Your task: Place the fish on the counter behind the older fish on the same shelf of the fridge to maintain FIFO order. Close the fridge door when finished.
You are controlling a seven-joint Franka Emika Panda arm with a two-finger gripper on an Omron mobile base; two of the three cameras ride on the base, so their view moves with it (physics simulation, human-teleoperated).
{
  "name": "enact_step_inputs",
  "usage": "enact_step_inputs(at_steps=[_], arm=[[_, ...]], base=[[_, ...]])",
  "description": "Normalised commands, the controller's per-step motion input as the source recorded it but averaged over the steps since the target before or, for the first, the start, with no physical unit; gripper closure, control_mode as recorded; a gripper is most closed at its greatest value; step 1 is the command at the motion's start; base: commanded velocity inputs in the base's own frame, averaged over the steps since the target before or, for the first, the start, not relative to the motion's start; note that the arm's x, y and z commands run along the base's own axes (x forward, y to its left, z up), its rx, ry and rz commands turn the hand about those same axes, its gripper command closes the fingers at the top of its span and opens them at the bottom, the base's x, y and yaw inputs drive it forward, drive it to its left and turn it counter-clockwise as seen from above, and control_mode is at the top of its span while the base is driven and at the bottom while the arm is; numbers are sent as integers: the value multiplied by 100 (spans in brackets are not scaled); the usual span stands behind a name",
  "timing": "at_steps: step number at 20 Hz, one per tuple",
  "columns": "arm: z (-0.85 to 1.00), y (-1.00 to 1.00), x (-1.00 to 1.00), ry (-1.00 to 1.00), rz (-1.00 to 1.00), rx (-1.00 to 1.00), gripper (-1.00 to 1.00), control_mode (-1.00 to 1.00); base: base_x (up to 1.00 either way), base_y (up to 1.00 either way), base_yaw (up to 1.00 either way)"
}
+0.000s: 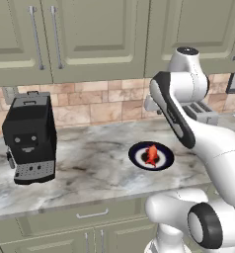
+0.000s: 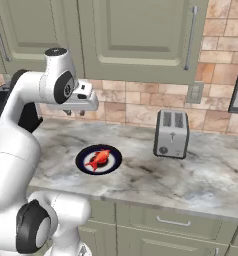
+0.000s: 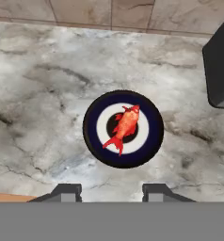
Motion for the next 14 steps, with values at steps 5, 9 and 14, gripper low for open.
enact_step_inputs(at_steps=[5, 9, 14], arm=[[-46, 4, 0, 1, -7, -4, -100, -100], [-100, 7, 0, 7, -13, -5, -100, -100], [-90, -22, 0, 21, -2, 2, -100, -100]], base=[[0, 0, 0], [0, 0, 0], [0, 0, 0]])
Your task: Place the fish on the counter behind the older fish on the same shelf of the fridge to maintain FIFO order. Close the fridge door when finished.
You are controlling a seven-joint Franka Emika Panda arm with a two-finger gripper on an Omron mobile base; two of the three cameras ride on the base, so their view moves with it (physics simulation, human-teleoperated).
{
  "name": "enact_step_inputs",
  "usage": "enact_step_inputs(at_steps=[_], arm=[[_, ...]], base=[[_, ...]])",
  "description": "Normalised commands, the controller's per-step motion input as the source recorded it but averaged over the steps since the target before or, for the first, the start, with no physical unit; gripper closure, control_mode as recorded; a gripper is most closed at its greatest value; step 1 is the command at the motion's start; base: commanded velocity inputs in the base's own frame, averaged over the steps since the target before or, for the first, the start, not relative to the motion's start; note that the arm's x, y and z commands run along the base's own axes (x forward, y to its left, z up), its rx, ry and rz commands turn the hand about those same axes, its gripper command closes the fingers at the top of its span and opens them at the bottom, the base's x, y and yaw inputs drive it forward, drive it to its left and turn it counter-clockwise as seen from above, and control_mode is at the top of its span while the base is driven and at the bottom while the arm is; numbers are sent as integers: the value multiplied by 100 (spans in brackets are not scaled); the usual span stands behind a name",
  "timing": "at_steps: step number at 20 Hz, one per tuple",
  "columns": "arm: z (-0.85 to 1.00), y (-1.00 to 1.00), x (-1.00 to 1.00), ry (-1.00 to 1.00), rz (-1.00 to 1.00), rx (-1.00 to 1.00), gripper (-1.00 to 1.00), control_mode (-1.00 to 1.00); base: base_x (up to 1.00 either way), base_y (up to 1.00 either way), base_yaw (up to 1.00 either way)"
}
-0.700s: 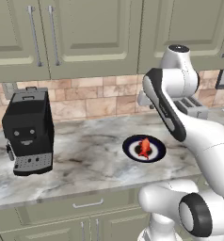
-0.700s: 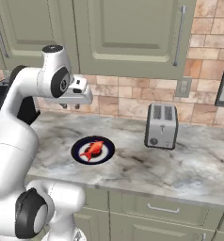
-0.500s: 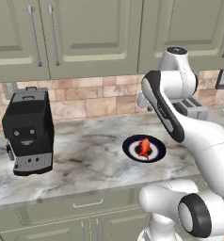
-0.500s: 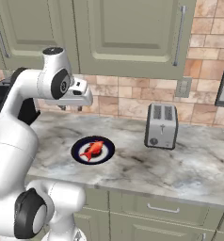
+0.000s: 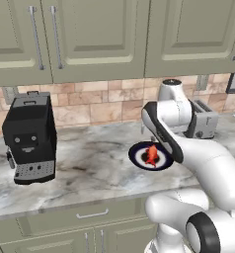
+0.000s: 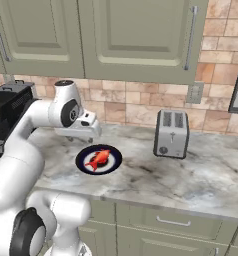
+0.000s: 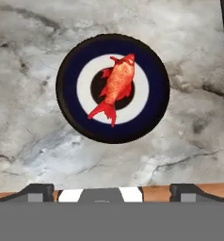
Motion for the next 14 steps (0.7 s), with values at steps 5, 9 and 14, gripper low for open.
enact_step_inputs(at_steps=[5, 9, 14], arm=[[-69, -2, 19, 7, -9, 7, -100, -100], [-46, 0, 42, 1, -12, 5, -100, -100], [-43, 0, 32, 0, -5, 2, -100, -100]], base=[[0, 0, 0], [0, 0, 0], [0, 0, 0]])
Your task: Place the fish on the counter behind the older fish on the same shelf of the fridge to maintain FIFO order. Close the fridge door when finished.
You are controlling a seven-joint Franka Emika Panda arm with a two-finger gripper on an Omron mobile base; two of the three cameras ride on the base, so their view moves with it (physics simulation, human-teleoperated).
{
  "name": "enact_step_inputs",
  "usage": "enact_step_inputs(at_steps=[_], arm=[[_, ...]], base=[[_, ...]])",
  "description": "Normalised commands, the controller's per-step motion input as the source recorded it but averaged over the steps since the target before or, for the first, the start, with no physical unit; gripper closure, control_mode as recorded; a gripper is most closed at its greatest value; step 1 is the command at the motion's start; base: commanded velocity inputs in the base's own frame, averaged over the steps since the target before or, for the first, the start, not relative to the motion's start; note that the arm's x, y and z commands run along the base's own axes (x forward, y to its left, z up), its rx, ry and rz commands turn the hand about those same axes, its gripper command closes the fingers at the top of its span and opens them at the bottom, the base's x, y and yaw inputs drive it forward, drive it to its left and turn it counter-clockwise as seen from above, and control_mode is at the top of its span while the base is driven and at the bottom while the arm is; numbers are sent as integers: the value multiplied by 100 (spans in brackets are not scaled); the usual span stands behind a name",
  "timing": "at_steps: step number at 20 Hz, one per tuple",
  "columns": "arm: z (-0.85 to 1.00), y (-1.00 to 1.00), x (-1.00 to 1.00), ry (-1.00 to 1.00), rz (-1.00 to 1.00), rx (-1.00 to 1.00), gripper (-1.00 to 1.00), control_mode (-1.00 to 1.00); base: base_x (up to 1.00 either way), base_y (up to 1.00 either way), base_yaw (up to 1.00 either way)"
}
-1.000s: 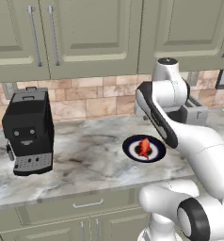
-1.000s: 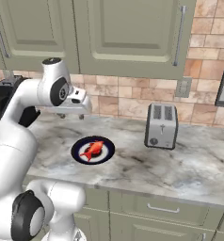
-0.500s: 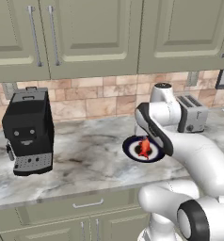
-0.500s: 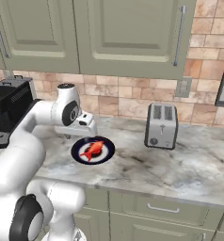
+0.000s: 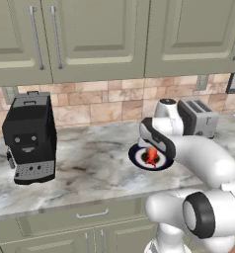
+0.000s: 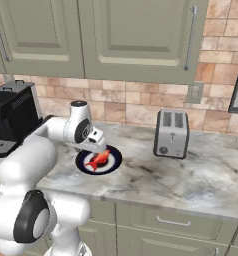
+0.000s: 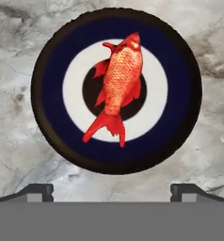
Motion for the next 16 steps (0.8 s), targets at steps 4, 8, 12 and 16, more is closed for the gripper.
enact_step_inputs(at_steps=[4, 8, 12, 16], arm=[[-25, -17, 4, 0, -10, 3, -100, -100], [-29, -8, 11, 0, -19, 1, -100, -100], [-33, 0, 39, 1, -13, 0, -100, -100], [-34, 0, 45, 4, -4, 0, -100, -100]], base=[[0, 0, 0], [0, 0, 0], [0, 0, 0], [0, 0, 0]])
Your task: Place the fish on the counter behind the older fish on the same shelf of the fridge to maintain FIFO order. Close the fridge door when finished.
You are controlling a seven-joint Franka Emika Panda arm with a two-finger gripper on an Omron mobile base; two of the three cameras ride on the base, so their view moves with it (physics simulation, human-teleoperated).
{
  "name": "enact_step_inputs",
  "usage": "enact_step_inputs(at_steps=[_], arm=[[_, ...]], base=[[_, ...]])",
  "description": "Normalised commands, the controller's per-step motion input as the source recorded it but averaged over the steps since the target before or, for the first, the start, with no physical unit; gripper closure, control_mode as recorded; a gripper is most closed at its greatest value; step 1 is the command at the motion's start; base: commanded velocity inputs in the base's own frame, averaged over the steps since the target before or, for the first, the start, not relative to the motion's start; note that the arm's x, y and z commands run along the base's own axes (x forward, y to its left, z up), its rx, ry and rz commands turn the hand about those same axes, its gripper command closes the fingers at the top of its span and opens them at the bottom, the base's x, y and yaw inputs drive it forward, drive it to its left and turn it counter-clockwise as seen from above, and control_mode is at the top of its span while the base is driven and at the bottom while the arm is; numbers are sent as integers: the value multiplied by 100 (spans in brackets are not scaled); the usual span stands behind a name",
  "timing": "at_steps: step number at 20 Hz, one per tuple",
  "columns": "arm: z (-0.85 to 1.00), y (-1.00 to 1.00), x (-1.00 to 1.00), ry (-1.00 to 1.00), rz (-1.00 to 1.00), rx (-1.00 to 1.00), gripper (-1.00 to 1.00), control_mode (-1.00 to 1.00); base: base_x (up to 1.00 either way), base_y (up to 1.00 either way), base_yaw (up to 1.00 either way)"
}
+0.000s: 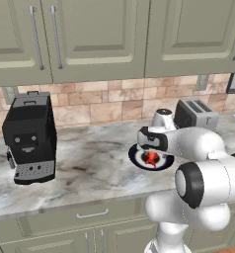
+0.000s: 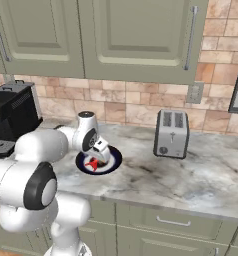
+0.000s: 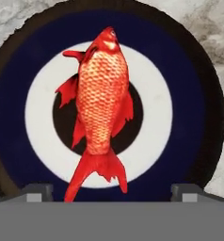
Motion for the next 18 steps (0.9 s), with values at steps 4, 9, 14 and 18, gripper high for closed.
enact_step_inputs(at_steps=[4, 9, 14, 18], arm=[[-34, 1, 33, 5, 0, 0, -100, -100], [-24, 2, 38, 7, 0, 0, -100, -100], [-24, 0, 38, 9, 0, 0, -100, -100], [-39, 0, 10, 5, 0, 0, -100, -100]], base=[[0, 0, 0], [0, 0, 0], [0, 0, 0], [0, 0, 0]])
